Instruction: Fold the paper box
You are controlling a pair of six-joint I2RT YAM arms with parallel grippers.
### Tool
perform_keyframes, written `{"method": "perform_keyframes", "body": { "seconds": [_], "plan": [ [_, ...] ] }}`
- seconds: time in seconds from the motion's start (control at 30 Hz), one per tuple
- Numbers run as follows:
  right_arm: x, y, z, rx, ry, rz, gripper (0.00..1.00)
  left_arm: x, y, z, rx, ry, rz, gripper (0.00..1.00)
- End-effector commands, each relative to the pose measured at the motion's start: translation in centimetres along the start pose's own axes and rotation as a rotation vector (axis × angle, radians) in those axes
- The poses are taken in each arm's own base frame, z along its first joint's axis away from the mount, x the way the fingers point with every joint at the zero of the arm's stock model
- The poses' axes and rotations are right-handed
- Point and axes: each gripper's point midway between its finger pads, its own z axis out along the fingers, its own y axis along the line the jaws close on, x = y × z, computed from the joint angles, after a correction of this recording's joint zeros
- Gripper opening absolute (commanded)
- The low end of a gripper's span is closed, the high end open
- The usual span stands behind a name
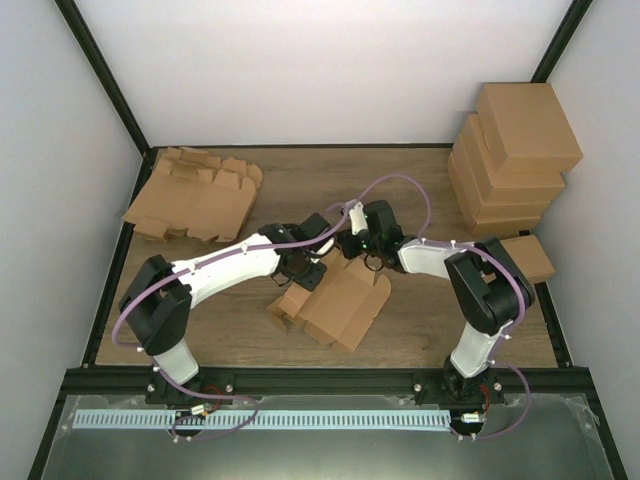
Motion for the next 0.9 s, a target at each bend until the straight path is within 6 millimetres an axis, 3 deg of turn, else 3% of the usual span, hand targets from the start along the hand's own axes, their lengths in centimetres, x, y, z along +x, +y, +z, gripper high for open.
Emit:
{"method": "perform_keyframes", "body": {
  "seconds": [0.0,0.13,0.33,0.43,0.63,0.87],
  "plan": [
    [-2.0,-0.9,-1.0,0.123,-0.024,0.003,0.01,-0.1,-0.1,0.3,-0.002,0.010,-0.006,0.40],
    [-2.1,-0.9,-3.2,0.169,-0.008,0.055,0.01,-0.3,0.0,0.3,0.006,0.001,-0.027,0.40],
    [0.0,-1.1,-4.6,0.236,0.074,0.085,0.01,-0.5,-0.1,0.2,0.019,-0.006,-0.039,0.40],
    [0.6,-1.0,-5.1,0.243,0.106,0.108,0.01,-0.5,-0.3,0.2,0.037,-0.006,-0.039,0.40],
    [0.0,-0.1,-6.0,0.244,0.110,0.149,0.01,-0.3,-0.3,0.6,0.032,0.002,-0.032,0.40],
    [2.3,-0.8,-6.4,0.280,0.118,0.166,0.01,-0.4,0.2,0.2,0.010,-0.012,-0.037,0.40]
  ]
}}
